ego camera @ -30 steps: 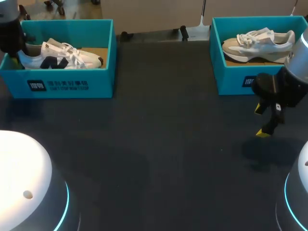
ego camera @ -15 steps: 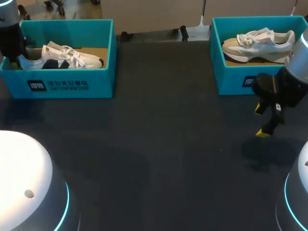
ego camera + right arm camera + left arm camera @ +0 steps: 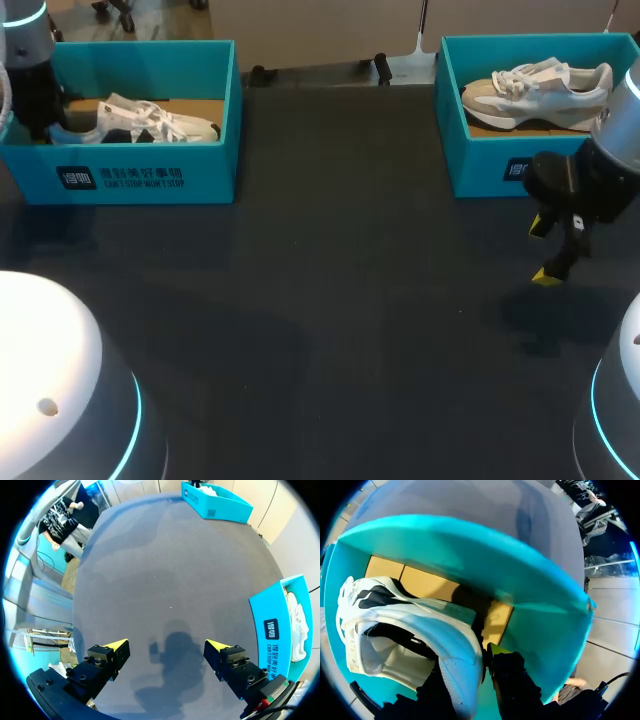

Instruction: Take the shoe out of the shoebox, open the shoe tongue, remove and reinsert the insole, then place the shoe into the shoebox

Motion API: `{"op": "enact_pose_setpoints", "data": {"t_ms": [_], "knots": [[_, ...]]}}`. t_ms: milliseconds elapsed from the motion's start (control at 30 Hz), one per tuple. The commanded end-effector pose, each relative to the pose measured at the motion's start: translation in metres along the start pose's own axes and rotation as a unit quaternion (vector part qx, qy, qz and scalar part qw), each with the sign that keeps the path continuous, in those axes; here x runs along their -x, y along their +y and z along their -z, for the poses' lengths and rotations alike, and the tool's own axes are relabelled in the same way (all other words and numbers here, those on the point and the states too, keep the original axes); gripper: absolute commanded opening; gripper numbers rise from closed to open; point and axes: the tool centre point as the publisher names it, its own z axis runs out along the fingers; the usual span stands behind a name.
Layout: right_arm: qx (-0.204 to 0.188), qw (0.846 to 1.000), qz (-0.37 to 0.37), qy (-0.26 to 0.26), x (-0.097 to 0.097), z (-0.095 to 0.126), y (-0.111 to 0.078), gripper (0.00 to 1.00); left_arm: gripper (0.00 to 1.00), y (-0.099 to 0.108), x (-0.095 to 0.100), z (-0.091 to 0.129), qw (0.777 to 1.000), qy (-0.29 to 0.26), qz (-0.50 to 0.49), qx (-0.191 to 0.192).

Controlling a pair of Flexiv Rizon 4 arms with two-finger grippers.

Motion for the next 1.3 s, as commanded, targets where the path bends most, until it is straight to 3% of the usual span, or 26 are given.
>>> {"op": "enact_pose_setpoints", "data": {"t_ms": [33, 833, 900, 967, 1000, 1067, 1200, 1300], "knots": [[-0.001, 1.0, 0.0, -0.001, 0.0, 0.0, 0.0, 1.0, 0.0, 0.003, -0.001, -0.01, 1.0, 0.001, -0.002, 0.002], [-0.001, 1.0, 0.0, -0.001, 0.0, 0.0, 0.0, 1.0, 0.0, -0.01, -0.002, -0.021, 0.999, -0.01, -0.053, -0.008], [-0.001, 1.0, 0.0, -0.001, 0.0, 0.0, 0.0, 1.0, 0.31, -0.01, -0.002, -0.021, 0.998, -0.01, -0.056, -0.009], [-0.001, 1.0, 0.0, -0.001, 0.0, 0.0, 0.0, 1.0, 0.45, -0.011, -0.001, -0.02, 0.998, -0.011, -0.057, -0.009], [-0.001, 1.0, 0.0, -0.001, 0.0, 0.0, 0.0, 1.0, 0.66, -0.011, -0.001, -0.018, 0.998, -0.012, -0.058, -0.008], [-0.001, 1.0, 0.0, -0.001, 0.0, 0.0, 0.0, 1.0, 0.83, -0.012, 0.0, -0.016, 0.998, -0.014, -0.058, -0.006], [-0.001, 1.0, 0.0, -0.001, 0.0, 0.0, 0.0, 1.0, 0.99, -0.011, 0.002, -0.01, 0.998, -0.019, -0.058, -0.005], [-0.001, 1.0, 0.0, -0.001, 0.0, 0.0, 0.0, 1.0, 1.0, -0.011, 0.004, -0.005, 0.998, -0.023, -0.058, -0.002]]}}
